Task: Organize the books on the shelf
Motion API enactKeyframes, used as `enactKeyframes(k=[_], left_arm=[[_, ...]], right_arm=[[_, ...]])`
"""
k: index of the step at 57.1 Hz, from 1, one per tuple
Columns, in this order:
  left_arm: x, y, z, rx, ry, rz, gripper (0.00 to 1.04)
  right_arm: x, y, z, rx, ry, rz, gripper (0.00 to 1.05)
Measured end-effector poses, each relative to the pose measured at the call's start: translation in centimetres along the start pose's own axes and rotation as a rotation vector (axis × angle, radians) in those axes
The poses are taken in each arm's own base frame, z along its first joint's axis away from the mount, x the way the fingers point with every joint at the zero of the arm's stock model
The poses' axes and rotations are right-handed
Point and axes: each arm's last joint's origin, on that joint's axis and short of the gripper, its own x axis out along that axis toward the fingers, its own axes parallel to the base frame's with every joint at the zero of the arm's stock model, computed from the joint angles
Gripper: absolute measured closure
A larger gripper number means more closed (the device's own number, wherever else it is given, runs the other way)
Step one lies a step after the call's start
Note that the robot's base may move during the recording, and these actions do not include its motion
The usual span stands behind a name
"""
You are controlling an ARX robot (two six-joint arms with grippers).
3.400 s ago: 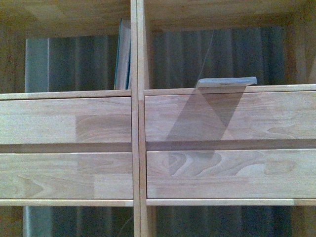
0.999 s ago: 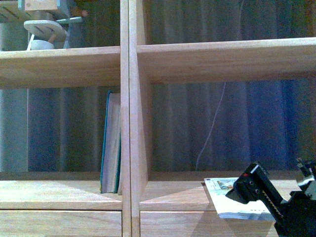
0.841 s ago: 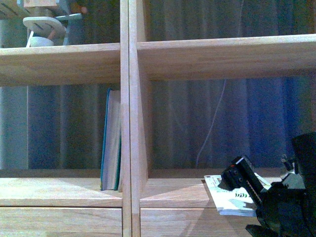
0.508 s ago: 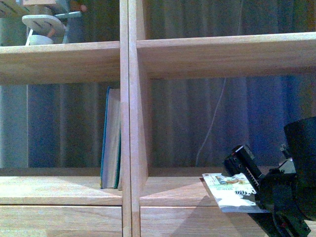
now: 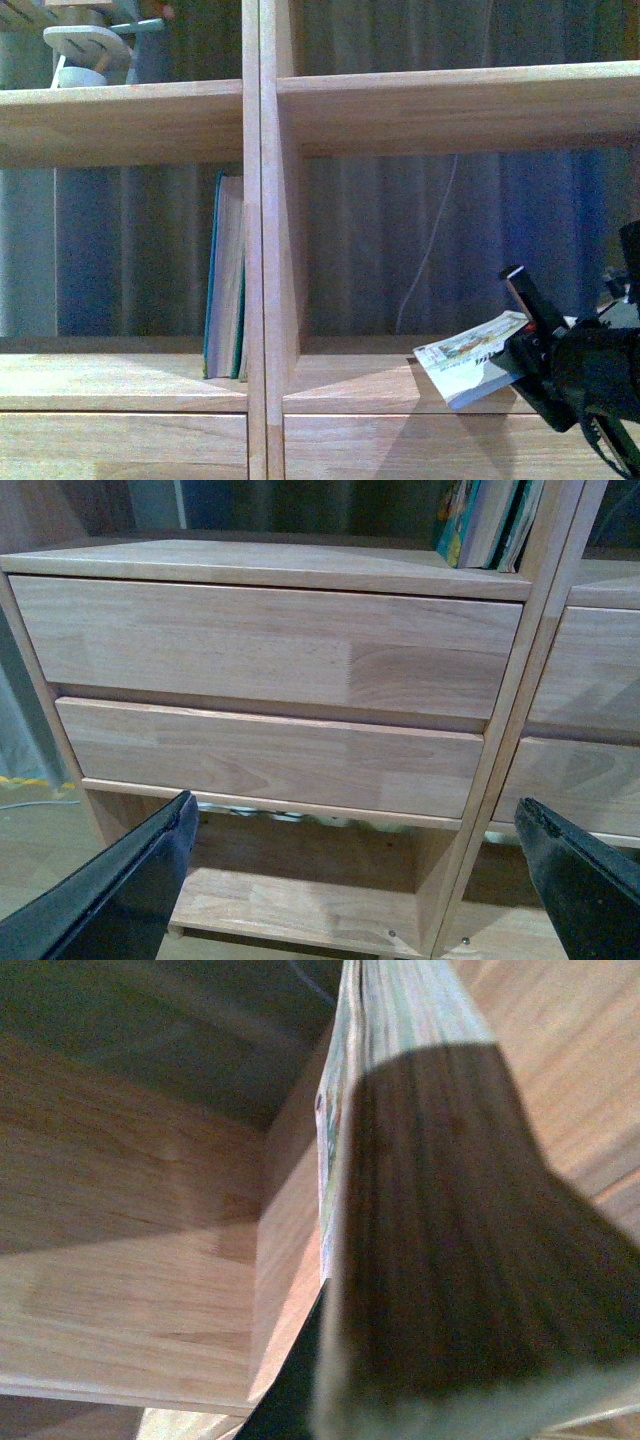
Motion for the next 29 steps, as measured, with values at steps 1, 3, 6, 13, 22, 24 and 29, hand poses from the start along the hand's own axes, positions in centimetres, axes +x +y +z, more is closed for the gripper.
enactKeyframes(k=[1, 3, 6, 13, 22, 24, 29], left_arm=[[0.0, 0.0, 0.1, -0.02, 0.007, -0.04, 0.07], [0.2, 0.2, 0.5, -0.061, 0.02, -0.111, 0.07], [0.3, 0.6, 1.9, -0.129, 0.0, -0.193, 0.07], [0.6, 0.7, 6.4, -0.176, -0.101, -0.327, 0.07], [1.8, 0.7, 11.2, -0.225, -0.182, -0.424, 0.07], [2.3, 0.6, 12.0, -0.247, -0.183, -0.452, 0.07], [3.6, 0.4, 13.8, -0.296, -0.179, -0.534, 0.07]], right_arm=[[-0.1, 0.1, 0.1, 0.0, -0.002, 0.006, 0.97], [-0.6, 0.5, 0.5, 0.001, -0.007, 0.029, 0.97], [-1.5, 1.5, 1.1, -0.001, -0.013, 0.068, 0.97], [-3.5, 3.3, 2.3, -0.017, -0.015, 0.155, 0.97], [-6.4, 5.5, 3.4, -0.07, -0.011, 0.263, 0.97], [-7.0, 5.9, 3.5, -0.092, -0.009, 0.287, 0.97], [-8.3, 6.8, 3.8, -0.133, -0.006, 0.347, 0.97]])
